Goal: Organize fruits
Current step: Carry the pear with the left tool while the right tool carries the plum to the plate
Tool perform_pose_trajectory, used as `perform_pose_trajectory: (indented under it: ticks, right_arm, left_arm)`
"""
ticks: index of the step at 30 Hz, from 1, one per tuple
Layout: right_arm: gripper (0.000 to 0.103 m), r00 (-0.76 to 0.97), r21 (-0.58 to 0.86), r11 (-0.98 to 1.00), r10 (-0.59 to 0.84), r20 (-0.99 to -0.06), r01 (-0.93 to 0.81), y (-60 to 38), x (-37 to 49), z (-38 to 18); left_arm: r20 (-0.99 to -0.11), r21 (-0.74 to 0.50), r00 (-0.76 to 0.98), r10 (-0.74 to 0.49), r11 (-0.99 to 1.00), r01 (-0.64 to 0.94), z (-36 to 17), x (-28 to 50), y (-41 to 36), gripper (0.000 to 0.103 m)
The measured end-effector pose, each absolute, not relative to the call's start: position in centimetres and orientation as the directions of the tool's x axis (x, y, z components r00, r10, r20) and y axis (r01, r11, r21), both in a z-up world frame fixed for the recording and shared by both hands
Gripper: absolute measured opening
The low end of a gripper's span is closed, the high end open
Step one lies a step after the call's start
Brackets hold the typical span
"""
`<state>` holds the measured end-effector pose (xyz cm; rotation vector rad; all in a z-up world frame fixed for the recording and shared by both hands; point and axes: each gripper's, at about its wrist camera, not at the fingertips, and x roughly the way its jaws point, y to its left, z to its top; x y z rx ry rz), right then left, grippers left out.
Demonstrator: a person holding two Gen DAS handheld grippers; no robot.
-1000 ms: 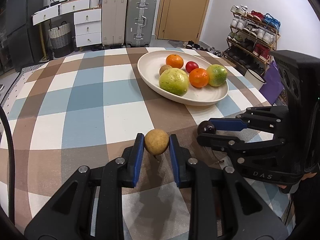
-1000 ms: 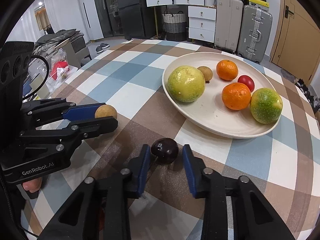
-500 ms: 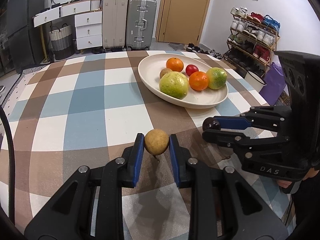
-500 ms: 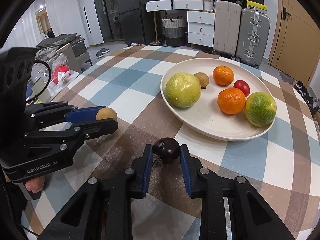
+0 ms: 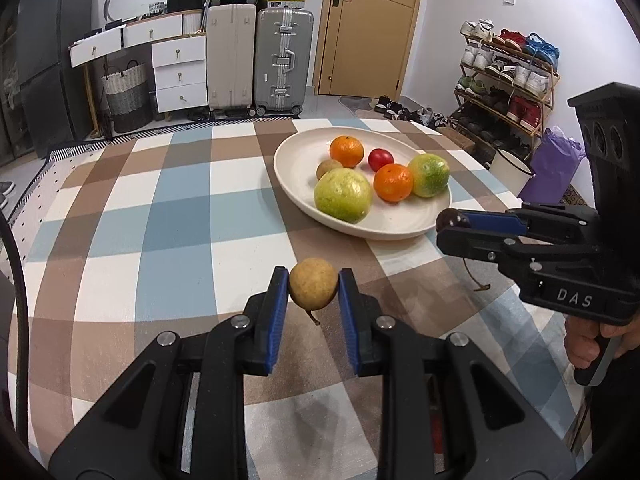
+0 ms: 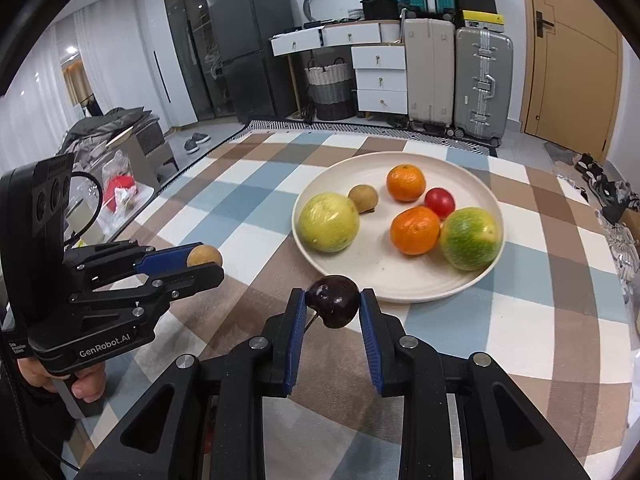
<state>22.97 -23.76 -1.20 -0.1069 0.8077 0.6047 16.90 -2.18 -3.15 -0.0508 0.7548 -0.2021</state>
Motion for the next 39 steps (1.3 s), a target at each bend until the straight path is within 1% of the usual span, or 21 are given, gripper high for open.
perform_pose_trajectory:
  ticks: [11, 18, 28, 39]
  right_arm:
    - [0.027, 0.581, 0.122, 0.846, 0.454, -0.675, -0.519, -25.4, 23.5, 1.4]
    - [0.027, 0.603, 0.126, 0.862, 0.440, -0.666, -0.490, -26.2, 24.7, 1.9]
    - [0.027, 0.603, 0.144, 0.876, 0.427, -0.674, -0.460, -26.7, 26.4, 0.6]
    - [0.027, 0.591, 0.139, 0.881, 0.412, -0.693, -0.452, -26.6, 27.5, -1.1]
  left_arm:
    - [-0.647, -0.116, 0.728, -0.229, 0.972, 0.203, -0.9, 18.3, -4.3, 0.023]
    - [-0.634, -0.118, 0.733, -0.247, 0.967, 0.224, 0.1, 20.2, -5.3, 0.023]
    - [-0.634, -0.094, 0.730, -0.253, 0.963, 0.252, 0.2, 23.1, -7.1, 0.023]
    - [-0.647, -0.063, 0.714, -0.266, 0.953, 0.298, -1.2, 24.5, -8.8, 0.023]
